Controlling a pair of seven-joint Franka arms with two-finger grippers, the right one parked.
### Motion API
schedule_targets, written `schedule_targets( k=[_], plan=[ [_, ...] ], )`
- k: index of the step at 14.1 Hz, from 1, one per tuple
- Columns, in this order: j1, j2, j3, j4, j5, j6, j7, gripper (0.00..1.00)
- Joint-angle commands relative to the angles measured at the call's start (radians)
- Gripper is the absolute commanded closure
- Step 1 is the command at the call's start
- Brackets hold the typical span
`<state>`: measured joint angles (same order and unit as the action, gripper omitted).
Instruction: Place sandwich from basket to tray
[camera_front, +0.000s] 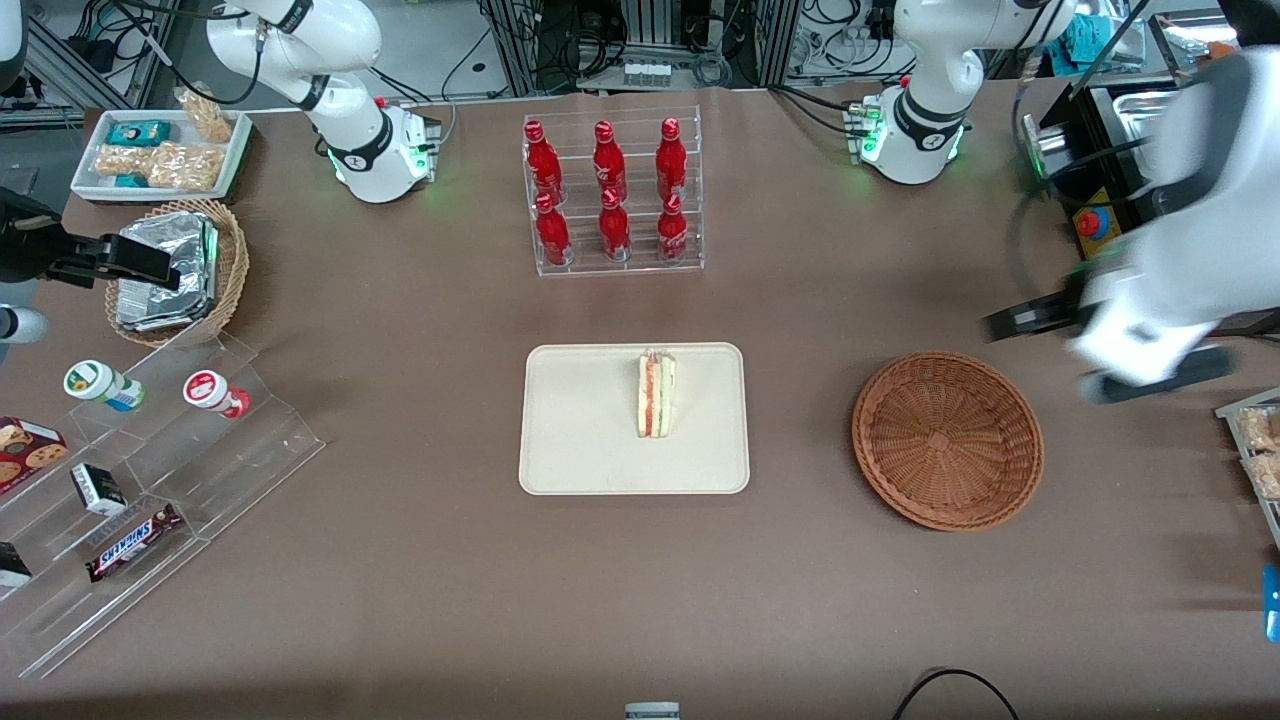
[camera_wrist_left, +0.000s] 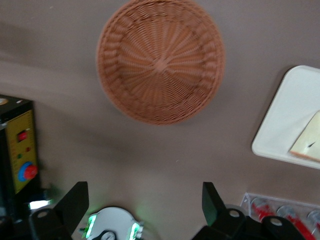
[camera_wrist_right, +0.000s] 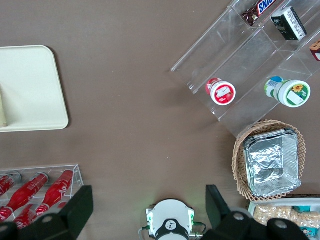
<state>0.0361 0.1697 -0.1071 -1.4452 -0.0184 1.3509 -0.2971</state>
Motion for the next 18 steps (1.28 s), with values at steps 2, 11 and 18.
schedule_targets(
  k=[2, 11, 18],
  plan=[
    [0.074, -0.032, -0.017, 0.061, -0.009, -0.103, 0.047, 0.0],
    [0.074, -0.094, -0.016, 0.092, -0.003, -0.146, 0.044, 0.0],
    [0.065, -0.277, -0.022, -0.236, 0.006, 0.097, 0.047, 0.0]
  ],
)
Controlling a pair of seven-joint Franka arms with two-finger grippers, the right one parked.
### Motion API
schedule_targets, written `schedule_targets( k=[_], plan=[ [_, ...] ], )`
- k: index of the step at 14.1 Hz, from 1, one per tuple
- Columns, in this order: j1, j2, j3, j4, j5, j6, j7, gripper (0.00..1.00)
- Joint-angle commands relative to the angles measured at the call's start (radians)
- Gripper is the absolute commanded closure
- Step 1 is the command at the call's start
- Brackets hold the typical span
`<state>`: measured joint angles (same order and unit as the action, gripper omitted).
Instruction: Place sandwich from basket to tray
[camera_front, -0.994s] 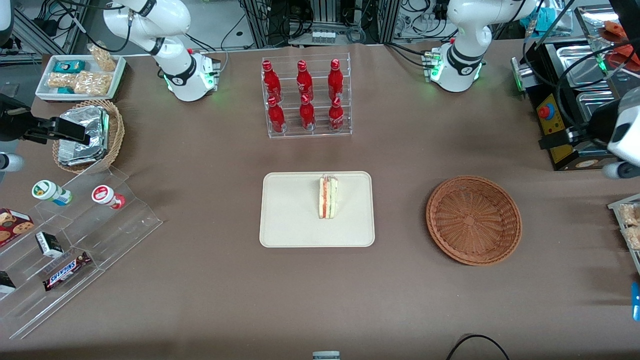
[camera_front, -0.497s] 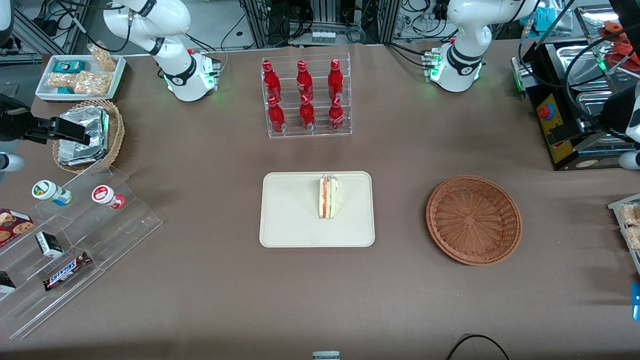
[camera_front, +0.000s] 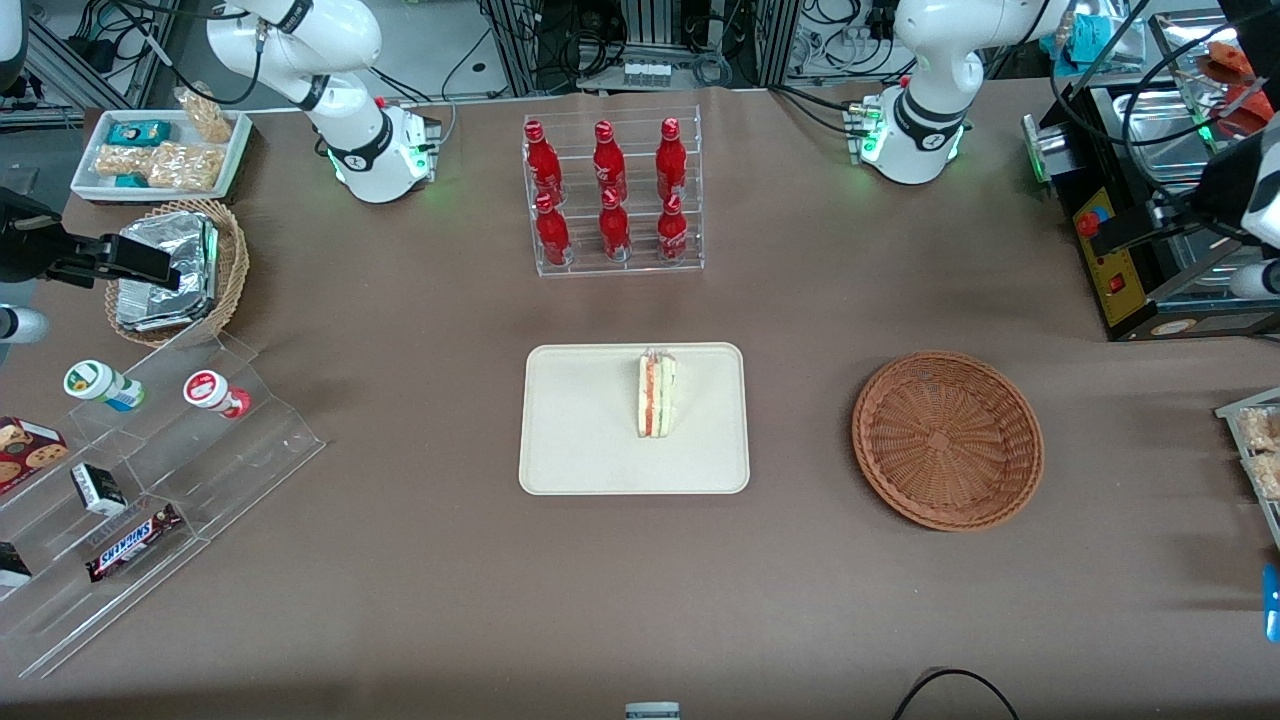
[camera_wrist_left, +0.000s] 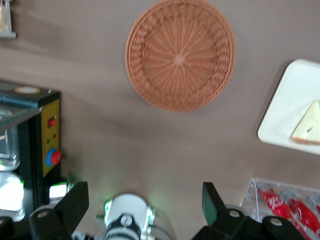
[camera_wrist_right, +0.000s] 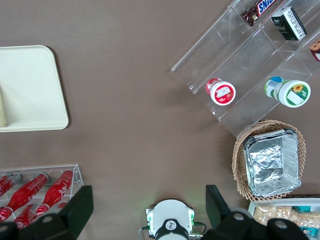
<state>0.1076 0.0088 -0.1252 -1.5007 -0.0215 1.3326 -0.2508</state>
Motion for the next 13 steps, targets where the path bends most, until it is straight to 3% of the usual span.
schedule_targets(
  k=[1, 4, 13],
  plan=[
    [-0.009, -0.11, -0.005, -0.179, 0.018, 0.123, 0.002, 0.0],
    [-0.011, -0.098, -0.05, -0.181, 0.064, 0.146, -0.004, 0.0],
    [-0.011, -0.079, -0.053, -0.112, 0.042, 0.135, -0.005, 0.0]
  ],
)
